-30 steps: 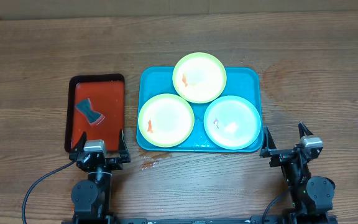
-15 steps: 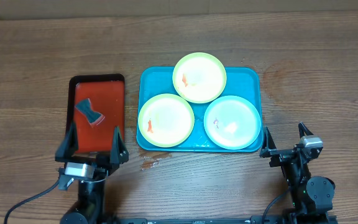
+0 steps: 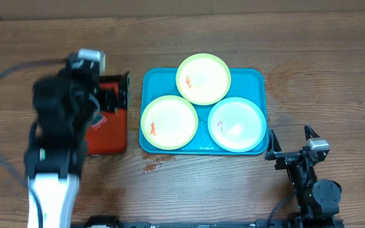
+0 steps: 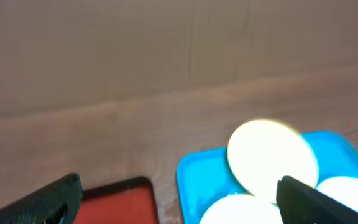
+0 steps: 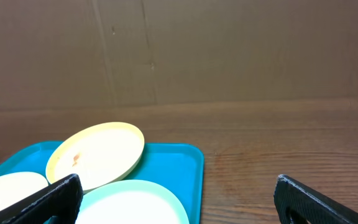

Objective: Clean dirty plates on tray and stack at the side
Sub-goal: 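Reach the left gripper into the red water tray and grasp the sponge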

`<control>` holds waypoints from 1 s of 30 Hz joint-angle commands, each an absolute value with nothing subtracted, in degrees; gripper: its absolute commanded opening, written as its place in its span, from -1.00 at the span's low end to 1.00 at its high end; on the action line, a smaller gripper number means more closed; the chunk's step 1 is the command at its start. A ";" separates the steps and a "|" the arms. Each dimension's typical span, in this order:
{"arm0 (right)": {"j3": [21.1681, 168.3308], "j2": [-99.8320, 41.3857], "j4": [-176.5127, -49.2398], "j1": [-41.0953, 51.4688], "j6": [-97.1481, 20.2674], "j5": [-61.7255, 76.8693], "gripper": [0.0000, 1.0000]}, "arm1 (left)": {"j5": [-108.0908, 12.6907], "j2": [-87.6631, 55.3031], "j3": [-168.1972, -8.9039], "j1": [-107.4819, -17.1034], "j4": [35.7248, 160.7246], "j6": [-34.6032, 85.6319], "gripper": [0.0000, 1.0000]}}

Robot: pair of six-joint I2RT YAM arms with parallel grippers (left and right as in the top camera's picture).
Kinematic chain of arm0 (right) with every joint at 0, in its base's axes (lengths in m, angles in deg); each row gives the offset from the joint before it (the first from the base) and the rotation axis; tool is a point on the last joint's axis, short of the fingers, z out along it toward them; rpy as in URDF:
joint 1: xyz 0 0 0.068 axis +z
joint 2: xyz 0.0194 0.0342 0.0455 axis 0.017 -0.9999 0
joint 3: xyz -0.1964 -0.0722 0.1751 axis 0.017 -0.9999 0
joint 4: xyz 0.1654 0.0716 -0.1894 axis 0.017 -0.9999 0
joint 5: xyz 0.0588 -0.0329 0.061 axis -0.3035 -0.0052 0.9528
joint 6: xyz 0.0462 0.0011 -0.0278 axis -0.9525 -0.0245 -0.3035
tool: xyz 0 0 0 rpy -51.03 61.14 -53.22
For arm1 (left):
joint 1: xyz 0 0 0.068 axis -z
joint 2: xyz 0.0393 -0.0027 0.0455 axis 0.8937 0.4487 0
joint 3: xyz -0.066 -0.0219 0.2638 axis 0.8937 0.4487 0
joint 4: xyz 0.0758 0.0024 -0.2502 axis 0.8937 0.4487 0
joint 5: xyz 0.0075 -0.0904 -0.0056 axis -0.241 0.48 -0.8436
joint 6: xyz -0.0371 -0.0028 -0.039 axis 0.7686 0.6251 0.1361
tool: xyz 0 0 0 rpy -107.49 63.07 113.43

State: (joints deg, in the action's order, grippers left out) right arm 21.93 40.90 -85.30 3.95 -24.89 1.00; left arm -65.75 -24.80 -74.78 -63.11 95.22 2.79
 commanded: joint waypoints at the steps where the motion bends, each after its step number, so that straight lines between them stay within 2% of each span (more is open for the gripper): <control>1: 21.34 41.39 -84.89 4.10 -24.71 0.85 1.00 | -78.87 -15.93 -82.96 -65.71 100.71 14.47 1.00; 3: 21.34 41.39 -84.89 4.10 -24.69 0.85 1.00 | -81.93 -11.05 -86.10 -68.60 104.62 23.27 1.00; 6: 21.34 41.39 -84.89 4.10 -24.69 0.85 1.00 | -79.87 -5.72 -86.56 -72.12 105.01 29.04 0.99; 11: 21.34 41.39 -84.89 4.10 -24.71 0.83 1.00 | -78.39 2.61 -86.56 -74.70 106.87 29.48 1.00; 18: 21.34 41.39 -84.89 4.10 -24.71 0.85 1.00 | -78.23 13.53 -86.56 -75.22 106.59 37.37 0.99; 21: 21.34 41.39 -84.89 4.10 -24.69 0.85 1.00 | -78.26 17.21 -86.56 -75.22 105.69 38.01 0.73; 30: 21.34 41.39 -84.89 4.10 -24.71 0.85 1.00 | -80.81 23.59 -86.56 -75.42 105.16 40.76 0.75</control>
